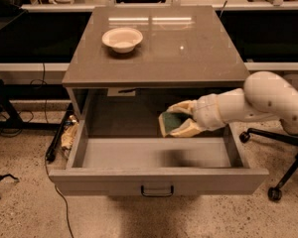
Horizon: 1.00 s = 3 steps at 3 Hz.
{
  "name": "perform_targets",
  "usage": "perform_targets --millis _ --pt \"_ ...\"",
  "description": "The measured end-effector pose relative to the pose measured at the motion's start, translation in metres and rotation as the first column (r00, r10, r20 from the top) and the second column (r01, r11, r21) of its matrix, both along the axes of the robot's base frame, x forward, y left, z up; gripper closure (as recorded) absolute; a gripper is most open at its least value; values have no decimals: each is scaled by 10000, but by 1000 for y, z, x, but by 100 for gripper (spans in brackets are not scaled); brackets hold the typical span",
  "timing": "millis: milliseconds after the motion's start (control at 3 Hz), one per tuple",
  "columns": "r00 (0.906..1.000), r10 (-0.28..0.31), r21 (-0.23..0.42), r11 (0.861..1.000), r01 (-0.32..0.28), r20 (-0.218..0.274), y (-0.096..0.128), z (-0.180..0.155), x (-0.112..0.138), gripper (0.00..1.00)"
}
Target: Pick sponge from top drawer and place on counter
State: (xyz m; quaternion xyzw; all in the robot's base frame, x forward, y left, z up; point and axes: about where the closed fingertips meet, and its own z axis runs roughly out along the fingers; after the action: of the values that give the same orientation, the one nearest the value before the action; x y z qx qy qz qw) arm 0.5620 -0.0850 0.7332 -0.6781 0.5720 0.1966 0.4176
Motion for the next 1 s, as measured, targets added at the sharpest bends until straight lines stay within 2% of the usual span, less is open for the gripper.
perform_targets --millis 333,667,1000 --pt "9984 -466 161 9988 461 330 -33 27 -13 100" --pt "9970 -615 237 9979 605 477 -40 32 -12 100" --pt "9861 -985 653 9938 904 1339 -51 58 4 100"
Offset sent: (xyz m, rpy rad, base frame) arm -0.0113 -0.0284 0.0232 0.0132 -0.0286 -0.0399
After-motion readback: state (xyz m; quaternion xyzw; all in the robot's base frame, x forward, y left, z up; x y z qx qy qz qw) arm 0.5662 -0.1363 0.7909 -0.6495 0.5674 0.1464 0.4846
